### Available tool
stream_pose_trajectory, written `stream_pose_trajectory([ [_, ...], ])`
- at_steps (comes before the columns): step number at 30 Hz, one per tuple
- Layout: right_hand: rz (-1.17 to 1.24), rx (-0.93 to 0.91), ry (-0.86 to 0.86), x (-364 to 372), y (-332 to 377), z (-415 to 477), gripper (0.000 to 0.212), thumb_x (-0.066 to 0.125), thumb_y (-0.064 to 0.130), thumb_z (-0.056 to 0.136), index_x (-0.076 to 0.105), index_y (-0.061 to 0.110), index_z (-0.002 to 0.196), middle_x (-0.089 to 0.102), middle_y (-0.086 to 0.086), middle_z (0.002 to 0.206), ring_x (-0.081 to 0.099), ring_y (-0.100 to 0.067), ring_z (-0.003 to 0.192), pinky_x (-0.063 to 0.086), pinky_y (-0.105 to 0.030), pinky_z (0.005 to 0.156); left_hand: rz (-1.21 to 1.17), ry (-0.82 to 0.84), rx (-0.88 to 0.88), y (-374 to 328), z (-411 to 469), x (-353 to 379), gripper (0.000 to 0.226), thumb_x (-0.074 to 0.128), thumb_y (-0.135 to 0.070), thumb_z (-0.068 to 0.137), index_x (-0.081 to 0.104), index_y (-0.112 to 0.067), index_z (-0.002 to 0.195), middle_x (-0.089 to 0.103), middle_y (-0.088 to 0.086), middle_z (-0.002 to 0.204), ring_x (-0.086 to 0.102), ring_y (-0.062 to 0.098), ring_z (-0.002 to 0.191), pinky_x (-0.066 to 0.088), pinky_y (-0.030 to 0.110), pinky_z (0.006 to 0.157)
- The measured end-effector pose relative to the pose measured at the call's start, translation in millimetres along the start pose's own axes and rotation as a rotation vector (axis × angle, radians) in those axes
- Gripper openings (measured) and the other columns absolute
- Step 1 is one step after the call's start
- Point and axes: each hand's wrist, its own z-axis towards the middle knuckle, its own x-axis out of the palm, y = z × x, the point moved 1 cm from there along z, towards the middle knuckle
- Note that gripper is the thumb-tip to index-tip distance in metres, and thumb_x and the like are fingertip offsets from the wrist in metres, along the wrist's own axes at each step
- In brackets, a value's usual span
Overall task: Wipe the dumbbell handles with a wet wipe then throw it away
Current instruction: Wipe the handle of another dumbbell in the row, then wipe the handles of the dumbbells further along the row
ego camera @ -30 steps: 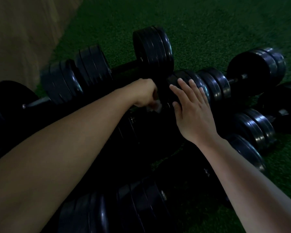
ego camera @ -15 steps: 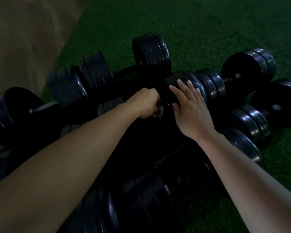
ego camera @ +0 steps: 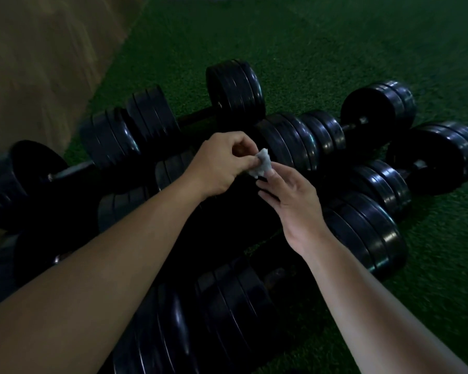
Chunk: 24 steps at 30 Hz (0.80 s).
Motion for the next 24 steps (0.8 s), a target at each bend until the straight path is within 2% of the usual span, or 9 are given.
stream_pose_trajectory([
  [6,0.109,0.048,0.024,5.5,-7.1,6.7,0.028,0.063,0.022,0.095,0.064,0.010,0.121,0.071,-0.008,0.115,0.068,-0.018,0.109,0.055,-0.034,0.095,0.008,0.106,0.009,-1.0,-8.7,-2.7,0.012,0.069,-0.015,0.089,0.076,-0.020,0.097,0.074,-0.010,0.089,0.067,-0.002,0.084,0.052,0.016,0.079],
  [8,0.093,0.066,0.005,5.5,-11.6,10.9,0.024,0.063,0.021,0.095,0.066,0.009,0.116,0.072,-0.008,0.110,0.070,-0.018,0.103,0.056,-0.032,0.091,0.047,0.178,0.025,-1.1,-9.6,-6.1,0.016,0.065,-0.013,0.092,0.076,-0.021,0.100,0.073,-0.014,0.092,0.066,-0.006,0.087,0.049,0.011,0.082],
  [10,0.079,0.108,-0.032,4.3,-18.9,16.2,0.020,0.065,0.021,0.094,0.068,0.009,0.110,0.073,-0.008,0.102,0.070,-0.017,0.093,0.056,-0.030,0.084,0.145,0.178,0.052,1.0,-8.4,-10.4,0.018,0.062,-0.016,0.094,0.075,-0.025,0.103,0.071,-0.018,0.095,0.064,-0.007,0.091,0.046,0.010,0.083],
  [12,0.051,0.182,-0.067,3.7,-29.1,22.0,0.019,0.066,0.021,0.093,0.069,0.009,0.108,0.072,-0.008,0.098,0.068,-0.015,0.086,0.055,-0.027,0.078,0.299,0.113,0.069,8.2,-5.6,-18.5,0.020,0.059,-0.019,0.096,0.074,-0.025,0.107,0.070,-0.016,0.100,0.062,-0.001,0.097,0.044,0.015,0.085],
  [13,0.029,0.219,-0.090,3.6,-35.4,25.3,0.019,0.067,0.021,0.093,0.069,0.010,0.108,0.072,-0.008,0.098,0.069,-0.015,0.086,0.055,-0.026,0.076,0.396,0.079,0.076,14.0,-3.4,-23.2,0.021,0.057,-0.020,0.097,0.073,-0.025,0.110,0.070,-0.012,0.103,0.060,0.006,0.102,0.044,0.021,0.088],
  [15,-0.010,0.288,-0.143,3.0,-49.9,33.0,0.024,0.068,0.021,0.093,0.067,0.009,0.113,0.073,-0.010,0.103,0.071,-0.018,0.090,0.055,-0.026,0.074,0.597,0.028,0.080,28.8,1.0,-32.1,0.022,0.055,-0.025,0.098,0.071,-0.025,0.113,0.069,-0.003,0.110,0.055,0.019,0.110,0.043,0.036,0.094],
  [17,-0.033,0.350,-0.190,2.6,-62.8,42.0,0.030,0.068,0.019,0.092,0.064,0.008,0.120,0.072,-0.012,0.107,0.072,-0.021,0.092,0.055,-0.026,0.072,0.698,-0.013,0.075,42.5,3.9,-37.3,0.023,0.055,-0.030,0.097,0.070,-0.024,0.114,0.068,0.001,0.113,0.054,0.026,0.112,0.041,0.042,0.096],
  [20,-0.024,0.426,-0.239,4.3,-75.4,53.8,0.029,0.065,0.014,0.093,0.063,0.006,0.121,0.071,-0.011,0.104,0.071,-0.020,0.090,0.055,-0.026,0.068,0.618,-0.017,0.020,55.6,5.4,-36.6,0.028,0.056,-0.036,0.097,0.068,-0.021,0.117,0.065,0.002,0.118,0.050,0.028,0.117,0.041,0.043,0.098],
  [24,0.098,0.450,-0.346,15.8,-83.0,64.5,0.023,0.060,0.006,0.095,0.064,0.007,0.117,0.069,-0.009,0.091,0.067,-0.016,0.076,0.053,-0.021,0.060,0.553,-0.025,-0.024,60.9,6.3,-34.5,0.034,0.054,-0.040,0.097,0.062,-0.020,0.124,0.058,0.001,0.126,0.044,0.022,0.124,0.037,0.033,0.098],
])
